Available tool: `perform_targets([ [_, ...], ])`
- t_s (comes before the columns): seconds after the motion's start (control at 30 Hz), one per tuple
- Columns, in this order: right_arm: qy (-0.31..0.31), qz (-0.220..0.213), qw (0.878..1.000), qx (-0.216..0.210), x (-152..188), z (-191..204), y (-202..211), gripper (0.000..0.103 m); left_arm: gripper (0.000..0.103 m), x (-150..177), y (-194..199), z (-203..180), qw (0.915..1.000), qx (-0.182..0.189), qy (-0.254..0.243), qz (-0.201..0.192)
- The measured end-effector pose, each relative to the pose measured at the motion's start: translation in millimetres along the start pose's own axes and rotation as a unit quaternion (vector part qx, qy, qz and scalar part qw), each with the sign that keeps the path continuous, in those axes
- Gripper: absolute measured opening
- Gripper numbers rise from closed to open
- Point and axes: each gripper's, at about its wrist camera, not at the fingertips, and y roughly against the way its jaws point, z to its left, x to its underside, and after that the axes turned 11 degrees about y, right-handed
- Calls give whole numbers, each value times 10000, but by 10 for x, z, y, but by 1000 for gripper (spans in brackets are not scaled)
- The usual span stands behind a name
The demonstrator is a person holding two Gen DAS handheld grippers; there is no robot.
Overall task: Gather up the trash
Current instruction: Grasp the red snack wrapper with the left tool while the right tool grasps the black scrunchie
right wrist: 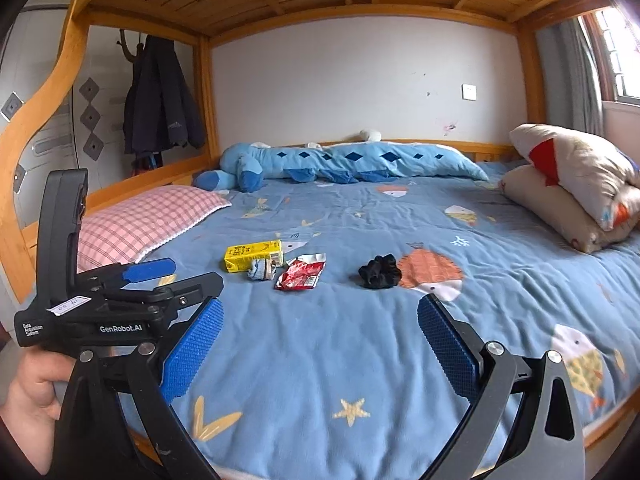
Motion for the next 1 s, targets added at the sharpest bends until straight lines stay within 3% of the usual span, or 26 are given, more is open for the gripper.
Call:
perform_targets([
  [0.37, -422, 167, 9988, -181, -32, -400, -722, 95, 99, -203, -726, 88, 9985, -192, 174, 480],
  [0.73, -716, 574, 9956, -205, -30, -846, -1546, 95, 99, -428, -1426, 132, 9969, -257, 188, 724],
  [1.0, -784, 753, 9939, -203, -16, -1004, -1937, 95, 99, -426, -2086, 286, 9923, -506, 226, 1109],
])
